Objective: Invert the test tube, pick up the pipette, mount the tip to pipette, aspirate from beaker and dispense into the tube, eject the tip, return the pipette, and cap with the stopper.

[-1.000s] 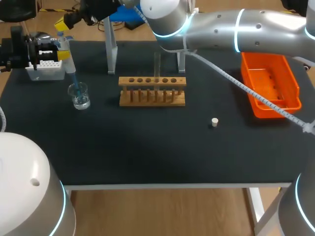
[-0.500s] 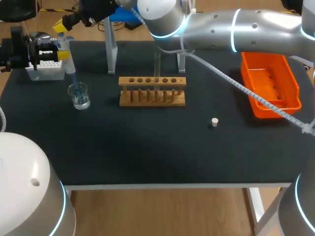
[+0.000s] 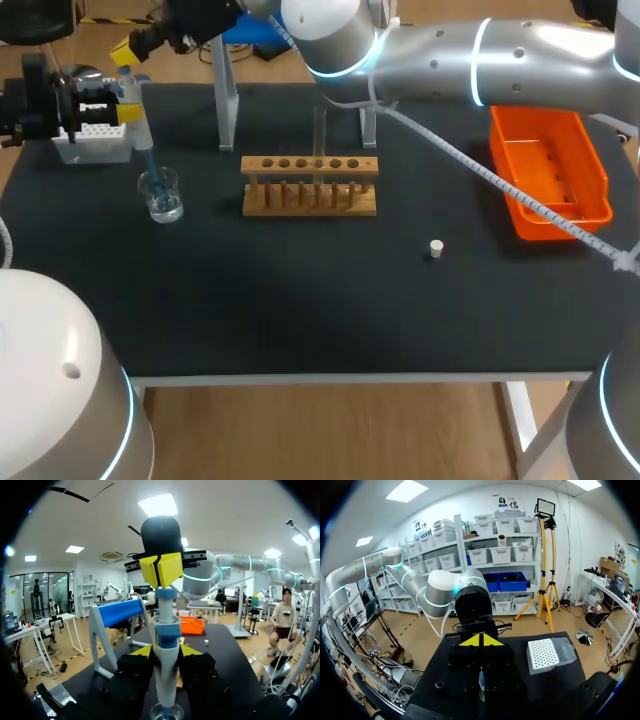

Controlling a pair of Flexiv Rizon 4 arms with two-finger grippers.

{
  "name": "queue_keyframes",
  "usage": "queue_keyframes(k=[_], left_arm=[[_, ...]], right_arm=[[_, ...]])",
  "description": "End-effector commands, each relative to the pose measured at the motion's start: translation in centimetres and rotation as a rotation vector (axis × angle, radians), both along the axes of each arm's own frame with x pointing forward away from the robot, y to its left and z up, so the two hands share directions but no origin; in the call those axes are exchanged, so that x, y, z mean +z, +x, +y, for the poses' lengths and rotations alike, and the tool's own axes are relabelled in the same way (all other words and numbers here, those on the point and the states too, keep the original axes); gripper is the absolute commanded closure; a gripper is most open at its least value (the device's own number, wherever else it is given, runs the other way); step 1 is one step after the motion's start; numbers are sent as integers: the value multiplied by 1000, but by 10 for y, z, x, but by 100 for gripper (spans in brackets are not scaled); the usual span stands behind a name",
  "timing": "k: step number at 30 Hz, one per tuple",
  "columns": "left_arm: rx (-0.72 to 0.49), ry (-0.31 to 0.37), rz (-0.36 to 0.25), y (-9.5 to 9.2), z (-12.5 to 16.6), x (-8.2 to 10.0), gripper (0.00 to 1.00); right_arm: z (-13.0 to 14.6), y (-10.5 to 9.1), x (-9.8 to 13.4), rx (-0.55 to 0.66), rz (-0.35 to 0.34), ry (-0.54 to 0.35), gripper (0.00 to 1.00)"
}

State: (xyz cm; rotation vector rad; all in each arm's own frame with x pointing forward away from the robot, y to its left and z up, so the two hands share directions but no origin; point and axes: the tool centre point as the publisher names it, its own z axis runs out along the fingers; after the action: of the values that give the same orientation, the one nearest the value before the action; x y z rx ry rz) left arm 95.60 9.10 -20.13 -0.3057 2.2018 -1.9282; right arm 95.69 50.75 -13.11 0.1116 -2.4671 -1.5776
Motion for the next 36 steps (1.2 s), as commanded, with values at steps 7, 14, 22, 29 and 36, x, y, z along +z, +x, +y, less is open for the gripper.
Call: queue_keyframes(k=[7,14,22,29,36], left_arm=[[-5,-1,0,1,2,1,100],[-5,-1,0,1,2,1,100],[-5,-1,0,1,2,1,100],[-5,-1,0,1,2,1,100],[-5,-1,0,1,2,1,100]], right_arm=[[-1,0,-7,13,8,-18,100],[-1,-2,-12,21,12,-30,100],[-2,-4,-18,24,20,-40,100],[-3,-6,-25,27,27,-51,100],[-2,-8,-31,31,33,-61,100]])
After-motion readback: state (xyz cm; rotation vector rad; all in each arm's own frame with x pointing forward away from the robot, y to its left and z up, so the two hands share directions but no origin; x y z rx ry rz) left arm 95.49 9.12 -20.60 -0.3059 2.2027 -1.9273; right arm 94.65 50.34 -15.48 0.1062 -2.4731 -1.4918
